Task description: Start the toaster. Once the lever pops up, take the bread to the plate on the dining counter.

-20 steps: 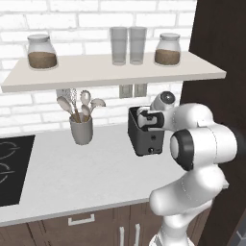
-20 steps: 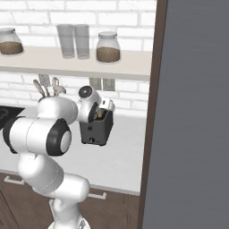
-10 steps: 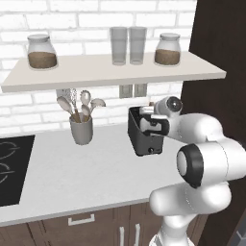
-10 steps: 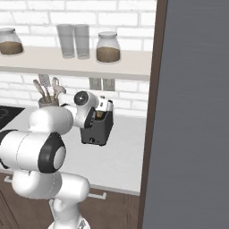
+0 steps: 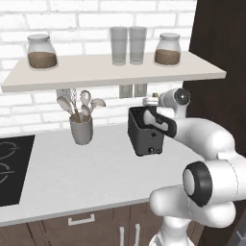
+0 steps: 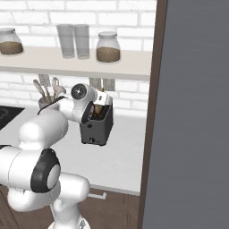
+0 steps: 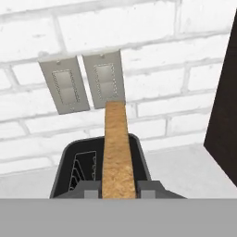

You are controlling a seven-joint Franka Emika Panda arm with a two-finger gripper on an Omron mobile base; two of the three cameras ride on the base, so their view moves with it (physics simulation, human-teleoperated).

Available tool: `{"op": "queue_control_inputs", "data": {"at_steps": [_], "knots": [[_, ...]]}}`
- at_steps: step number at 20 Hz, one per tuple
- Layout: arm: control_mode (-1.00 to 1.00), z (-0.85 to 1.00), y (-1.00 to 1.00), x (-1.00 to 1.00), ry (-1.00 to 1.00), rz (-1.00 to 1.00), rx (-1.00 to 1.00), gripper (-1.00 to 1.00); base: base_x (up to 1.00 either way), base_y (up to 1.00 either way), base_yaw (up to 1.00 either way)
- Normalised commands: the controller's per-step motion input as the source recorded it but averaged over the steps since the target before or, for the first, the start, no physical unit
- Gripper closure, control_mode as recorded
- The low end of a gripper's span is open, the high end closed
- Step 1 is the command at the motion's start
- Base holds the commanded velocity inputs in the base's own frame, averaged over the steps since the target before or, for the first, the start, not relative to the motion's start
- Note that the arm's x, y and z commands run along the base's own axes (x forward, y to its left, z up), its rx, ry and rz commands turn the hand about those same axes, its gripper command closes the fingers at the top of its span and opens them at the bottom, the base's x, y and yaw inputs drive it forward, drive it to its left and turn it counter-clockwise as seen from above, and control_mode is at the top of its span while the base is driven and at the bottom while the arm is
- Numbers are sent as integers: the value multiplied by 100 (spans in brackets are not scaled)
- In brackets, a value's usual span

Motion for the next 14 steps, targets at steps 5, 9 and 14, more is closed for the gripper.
{"op": "queue_control_inputs", "data": {"at_steps": [5, 9, 14], "knots": [[-100, 20, -3, -76, -4, -4, 3, 100, 0, 0, 0], [-100, 35, -6, -100, 0, -3, 3, 100, 0, 0, 0], [-100, 64, -2, -100, 0, 0, 6, 100, 0, 0, 0]]}}
